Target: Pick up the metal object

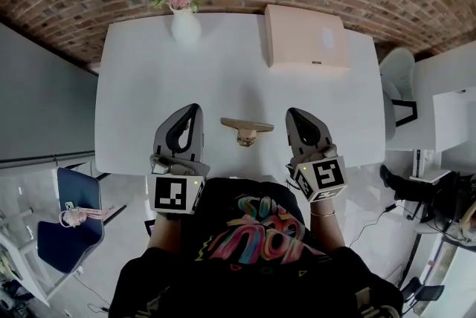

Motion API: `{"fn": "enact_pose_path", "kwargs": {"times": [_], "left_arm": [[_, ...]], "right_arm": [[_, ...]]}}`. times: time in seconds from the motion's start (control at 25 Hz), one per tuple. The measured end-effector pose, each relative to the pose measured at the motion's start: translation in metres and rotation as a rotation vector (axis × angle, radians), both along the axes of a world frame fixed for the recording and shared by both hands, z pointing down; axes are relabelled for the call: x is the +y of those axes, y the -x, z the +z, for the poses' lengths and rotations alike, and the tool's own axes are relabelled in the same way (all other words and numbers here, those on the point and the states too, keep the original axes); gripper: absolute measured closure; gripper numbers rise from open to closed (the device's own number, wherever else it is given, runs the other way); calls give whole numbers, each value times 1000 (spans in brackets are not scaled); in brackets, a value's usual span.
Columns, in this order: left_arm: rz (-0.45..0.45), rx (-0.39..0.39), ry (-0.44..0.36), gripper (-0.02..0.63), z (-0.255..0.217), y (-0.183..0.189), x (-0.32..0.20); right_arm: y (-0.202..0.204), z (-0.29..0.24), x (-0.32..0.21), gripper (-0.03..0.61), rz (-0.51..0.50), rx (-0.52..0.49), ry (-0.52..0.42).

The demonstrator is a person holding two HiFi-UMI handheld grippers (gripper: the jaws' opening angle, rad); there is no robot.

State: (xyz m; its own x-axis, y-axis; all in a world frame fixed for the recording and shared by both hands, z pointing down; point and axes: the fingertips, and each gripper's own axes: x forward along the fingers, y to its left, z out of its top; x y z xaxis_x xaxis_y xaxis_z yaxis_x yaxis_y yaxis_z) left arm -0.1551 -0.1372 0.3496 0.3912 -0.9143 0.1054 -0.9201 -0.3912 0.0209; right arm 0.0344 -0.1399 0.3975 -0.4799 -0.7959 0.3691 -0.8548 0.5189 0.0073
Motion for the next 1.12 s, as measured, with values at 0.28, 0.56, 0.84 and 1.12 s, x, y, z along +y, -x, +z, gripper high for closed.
{"fn": "enact_pose_path", "kwargs": {"times": [0.28, 0.56, 0.84, 1.12], "left_arm": [[-35, 64, -10, 589, -1, 0, -3], [-37, 63, 0, 589, 7, 0, 0], [-36, 63, 16, 589, 13, 0, 4], [-36, 64, 28, 589, 21, -3, 7]], "right_arm": [[10, 3, -3, 558, -41, -58, -15], [14, 24, 1, 506, -93, -71, 38], [26, 43, 6, 412, -169, -66, 84], [37, 64, 14, 377, -253, -25, 113]]}}
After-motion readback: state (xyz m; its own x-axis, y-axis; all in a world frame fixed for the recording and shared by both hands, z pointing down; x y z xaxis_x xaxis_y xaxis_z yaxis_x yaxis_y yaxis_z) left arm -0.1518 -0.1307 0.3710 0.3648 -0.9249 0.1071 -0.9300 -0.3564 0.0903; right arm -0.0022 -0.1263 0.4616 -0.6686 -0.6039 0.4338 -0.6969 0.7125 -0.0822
